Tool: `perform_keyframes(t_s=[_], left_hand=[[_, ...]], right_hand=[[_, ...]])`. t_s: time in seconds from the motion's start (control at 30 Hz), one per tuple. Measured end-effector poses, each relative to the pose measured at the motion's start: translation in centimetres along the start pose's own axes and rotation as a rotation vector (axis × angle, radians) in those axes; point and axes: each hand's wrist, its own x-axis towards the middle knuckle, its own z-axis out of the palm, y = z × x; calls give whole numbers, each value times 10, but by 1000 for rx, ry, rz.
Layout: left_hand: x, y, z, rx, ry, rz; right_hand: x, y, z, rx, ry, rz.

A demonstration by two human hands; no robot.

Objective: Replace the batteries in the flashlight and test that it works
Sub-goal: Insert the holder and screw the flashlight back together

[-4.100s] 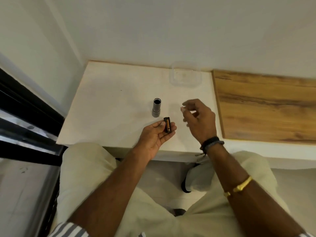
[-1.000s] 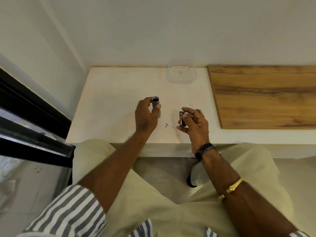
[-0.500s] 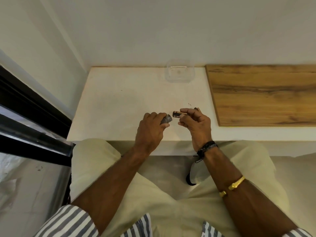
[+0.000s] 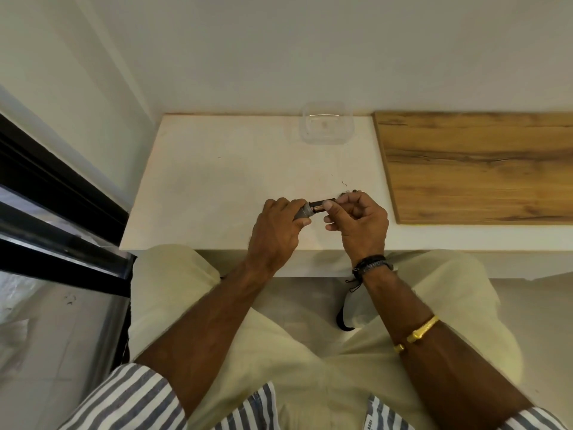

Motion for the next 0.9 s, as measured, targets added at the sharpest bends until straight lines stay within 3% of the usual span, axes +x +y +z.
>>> perform_keyframes(t_s=[0.4, 0.57, 0.73, 0.9], left_hand=[[4, 5, 5, -14, -37, 46], [7, 1, 8, -7, -82, 1], [6, -5, 8, -40, -103, -2], [4, -10, 10, -72, -121, -2]], right_hand=[[-3, 11, 9, -240, 12, -48], [18, 16, -3, -349, 181, 22], [51, 26, -17, -807, 95, -47], [61, 37, -13, -992, 3, -41]])
